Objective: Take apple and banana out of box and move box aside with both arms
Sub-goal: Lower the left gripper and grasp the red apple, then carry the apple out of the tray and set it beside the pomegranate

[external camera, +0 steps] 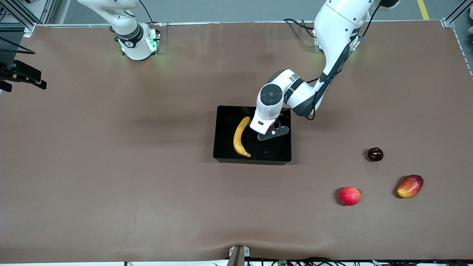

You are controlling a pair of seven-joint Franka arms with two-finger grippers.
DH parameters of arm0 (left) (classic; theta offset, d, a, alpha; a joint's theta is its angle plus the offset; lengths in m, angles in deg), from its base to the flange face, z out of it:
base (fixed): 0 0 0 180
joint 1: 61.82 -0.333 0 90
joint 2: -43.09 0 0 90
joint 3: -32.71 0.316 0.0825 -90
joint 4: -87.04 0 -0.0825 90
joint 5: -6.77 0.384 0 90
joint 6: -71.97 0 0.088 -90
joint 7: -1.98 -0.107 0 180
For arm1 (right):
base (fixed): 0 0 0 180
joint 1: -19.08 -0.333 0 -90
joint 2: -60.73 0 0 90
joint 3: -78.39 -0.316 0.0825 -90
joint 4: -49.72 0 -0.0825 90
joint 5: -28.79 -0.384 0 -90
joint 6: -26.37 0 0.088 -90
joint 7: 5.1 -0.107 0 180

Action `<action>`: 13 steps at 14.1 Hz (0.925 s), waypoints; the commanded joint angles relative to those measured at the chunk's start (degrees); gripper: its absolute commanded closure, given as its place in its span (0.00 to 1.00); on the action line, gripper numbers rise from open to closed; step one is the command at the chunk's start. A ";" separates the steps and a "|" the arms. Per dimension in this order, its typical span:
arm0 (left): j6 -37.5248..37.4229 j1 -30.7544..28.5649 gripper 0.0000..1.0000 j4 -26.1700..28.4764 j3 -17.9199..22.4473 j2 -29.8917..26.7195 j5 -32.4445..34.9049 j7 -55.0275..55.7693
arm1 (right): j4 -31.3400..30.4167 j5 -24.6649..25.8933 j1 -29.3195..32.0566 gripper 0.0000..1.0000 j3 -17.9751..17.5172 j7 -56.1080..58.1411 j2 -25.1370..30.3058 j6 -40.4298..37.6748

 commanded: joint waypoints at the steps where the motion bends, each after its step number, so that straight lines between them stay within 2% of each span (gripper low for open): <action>1: 0.39 0.44 0.31 0.27 -0.07 -0.35 0.19 1.38 | -0.79 -0.40 0.01 0.00 0.06 -0.17 1.12 -0.08; 5: 0.13 0.01 0.92 -0.08 0.02 -1.75 0.54 0.15 | -0.88 -0.40 0.10 0.00 0.06 -0.17 1.12 -0.08; 6: 0.13 -0.26 1.00 -0.52 0.02 -2.54 0.81 0.23 | -0.79 -0.40 0.10 0.00 0.06 -0.17 1.12 -0.08; 9: -1.45 -0.79 1.00 -2.18 0.55 -6.05 1.42 -1.59 | -0.88 -0.40 0.36 0.00 0.06 -0.17 1.12 -0.17; 13: -12.85 -5.52 1.00 -11.84 0.64 -7.99 1.95 -11.51 | -0.88 -0.40 0.01 0.00 0.06 -0.17 1.12 -0.17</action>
